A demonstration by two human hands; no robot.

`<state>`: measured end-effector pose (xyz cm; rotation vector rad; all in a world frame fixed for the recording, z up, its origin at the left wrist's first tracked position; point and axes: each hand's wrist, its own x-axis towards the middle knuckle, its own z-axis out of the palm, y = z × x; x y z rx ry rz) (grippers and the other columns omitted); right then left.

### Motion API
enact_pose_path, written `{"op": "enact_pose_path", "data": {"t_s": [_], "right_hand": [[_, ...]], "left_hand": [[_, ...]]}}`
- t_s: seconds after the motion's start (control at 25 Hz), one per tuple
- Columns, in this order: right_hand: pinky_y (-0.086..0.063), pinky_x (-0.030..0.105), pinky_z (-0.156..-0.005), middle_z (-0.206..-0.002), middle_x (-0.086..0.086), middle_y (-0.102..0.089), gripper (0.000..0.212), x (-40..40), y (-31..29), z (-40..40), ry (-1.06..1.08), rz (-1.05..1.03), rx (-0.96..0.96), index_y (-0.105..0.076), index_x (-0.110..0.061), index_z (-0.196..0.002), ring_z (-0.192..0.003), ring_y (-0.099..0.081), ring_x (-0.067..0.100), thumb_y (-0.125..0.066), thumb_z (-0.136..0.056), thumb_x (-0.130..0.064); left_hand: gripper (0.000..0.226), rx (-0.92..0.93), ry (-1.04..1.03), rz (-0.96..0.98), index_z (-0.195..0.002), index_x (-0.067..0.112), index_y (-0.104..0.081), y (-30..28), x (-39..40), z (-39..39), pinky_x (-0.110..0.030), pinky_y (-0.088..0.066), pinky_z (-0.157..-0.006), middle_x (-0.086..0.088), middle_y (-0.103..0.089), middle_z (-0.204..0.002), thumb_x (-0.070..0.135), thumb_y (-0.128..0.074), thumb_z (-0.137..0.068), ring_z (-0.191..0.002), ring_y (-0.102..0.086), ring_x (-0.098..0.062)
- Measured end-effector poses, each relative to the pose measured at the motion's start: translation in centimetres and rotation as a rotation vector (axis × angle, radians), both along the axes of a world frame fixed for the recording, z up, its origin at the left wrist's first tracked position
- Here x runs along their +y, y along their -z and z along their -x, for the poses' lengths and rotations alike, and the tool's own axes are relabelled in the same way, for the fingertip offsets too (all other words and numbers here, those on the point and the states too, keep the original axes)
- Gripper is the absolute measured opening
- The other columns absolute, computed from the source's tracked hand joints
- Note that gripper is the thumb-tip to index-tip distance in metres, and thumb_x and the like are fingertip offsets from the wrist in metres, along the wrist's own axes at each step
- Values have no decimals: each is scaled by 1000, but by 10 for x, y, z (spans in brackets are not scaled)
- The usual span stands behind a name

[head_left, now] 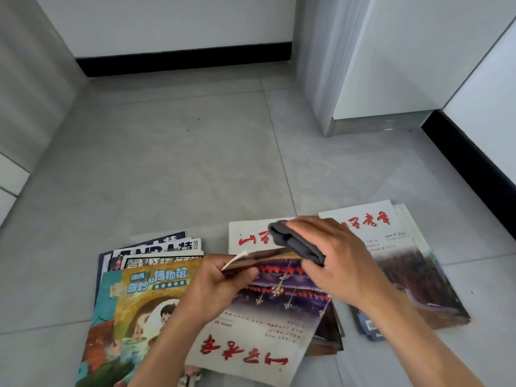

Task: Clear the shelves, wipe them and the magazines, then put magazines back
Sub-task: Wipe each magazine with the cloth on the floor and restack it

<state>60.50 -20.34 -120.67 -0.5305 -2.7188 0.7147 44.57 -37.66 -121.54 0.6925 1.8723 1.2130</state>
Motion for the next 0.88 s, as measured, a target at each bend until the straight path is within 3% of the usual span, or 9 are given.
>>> {"op": "enact_pose_path", "data": {"t_s": [0.12, 0.32, 0.44, 0.6, 0.76, 0.88], "right_hand": [[-51, 30, -90, -124, -7, -67, 68, 15, 14, -25, 172, 26, -62, -56, -27, -140, -105, -64, 18, -72, -76, -11], [-50, 20, -88, -123, -18, -63, 62, -11, 14, -11, 47, 89, 52, -54, -32, -137, -104, -59, 4, -65, -77, -19], [-51, 19, -88, -119, -29, -60, 59, -2, 14, -24, 57, 299, -67, -51, -41, -136, -106, -58, -3, -76, -84, -30], [-57, 31, -83, -102, -17, -72, 34, -3, 19, -40, 186, 582, -171, -64, -36, -113, -94, -67, 0, -79, -83, -29], [-56, 34, -81, -91, -8, -76, 24, 2, 39, -74, 599, 852, 204, -74, -28, -91, -86, -70, 8, -79, -82, -6], [-57, 53, -83, -97, 15, -73, 24, 11, 68, -119, 1006, 1207, 631, -73, -12, -102, -86, -68, 30, -74, -81, 0]], "left_hand": [[9, -15, 4, 11, -84, 14, -77, -1, -7, 9, -22, -55, -72, -1, -77, -80, 8, -71, -85, -76, -72, -13], [14, 79, 200, 37, -90, 19, -78, 0, 2, 4, -18, -53, -70, 6, -77, -85, 7, -71, -87, -79, -72, -8], [17, 35, 223, 35, -88, 22, -80, -9, -2, 23, -21, -55, -74, 3, -78, -89, 8, -71, -85, -82, -73, -11], [19, 140, 204, 62, -90, 30, -80, -4, 10, 16, -31, -57, -83, 12, -77, -87, 13, -75, -83, -83, -73, -7], [35, 481, -173, -30, -119, 29, -67, 2, 27, -8, -21, -49, -84, 21, -64, -112, 17, -71, -87, -98, -61, 0], [38, 370, -210, -30, -123, 27, -63, 12, 26, -8, -23, -45, -90, 10, -62, -118, 12, -69, -89, -104, -58, -7]]}}
